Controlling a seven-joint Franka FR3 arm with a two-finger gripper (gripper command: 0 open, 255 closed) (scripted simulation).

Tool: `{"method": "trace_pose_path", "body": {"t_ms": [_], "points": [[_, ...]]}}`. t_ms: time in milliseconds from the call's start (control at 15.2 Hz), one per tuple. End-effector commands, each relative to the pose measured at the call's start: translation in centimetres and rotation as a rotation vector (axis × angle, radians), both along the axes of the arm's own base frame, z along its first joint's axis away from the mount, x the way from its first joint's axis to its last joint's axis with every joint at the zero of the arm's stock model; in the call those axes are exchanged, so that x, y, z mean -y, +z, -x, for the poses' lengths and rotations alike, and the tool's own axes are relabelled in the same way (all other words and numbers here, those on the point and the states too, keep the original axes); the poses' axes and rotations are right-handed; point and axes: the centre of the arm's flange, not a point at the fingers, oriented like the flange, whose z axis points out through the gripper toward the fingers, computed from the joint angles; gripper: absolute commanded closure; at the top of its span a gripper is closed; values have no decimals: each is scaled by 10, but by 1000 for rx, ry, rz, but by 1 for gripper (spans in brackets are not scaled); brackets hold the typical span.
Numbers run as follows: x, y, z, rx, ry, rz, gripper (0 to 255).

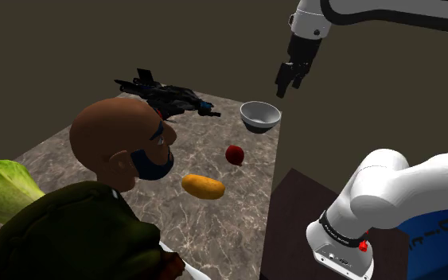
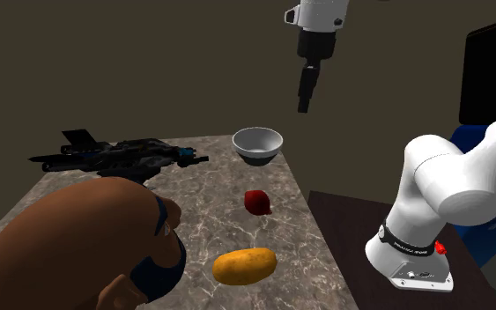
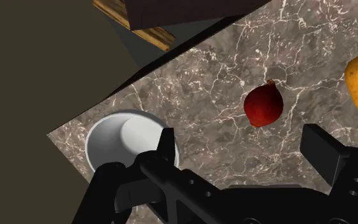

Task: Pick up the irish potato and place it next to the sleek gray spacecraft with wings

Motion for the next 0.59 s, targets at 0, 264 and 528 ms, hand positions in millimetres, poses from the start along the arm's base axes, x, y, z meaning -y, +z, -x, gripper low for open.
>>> {"method": "trace_pose_path", "body": {"t_ms": [0,264,528], "points": [[0,0,0,0,0,0,0],[-36,-32,-21,1,63,1,0],[-74,-63,-39,3,125,3,0]]}}
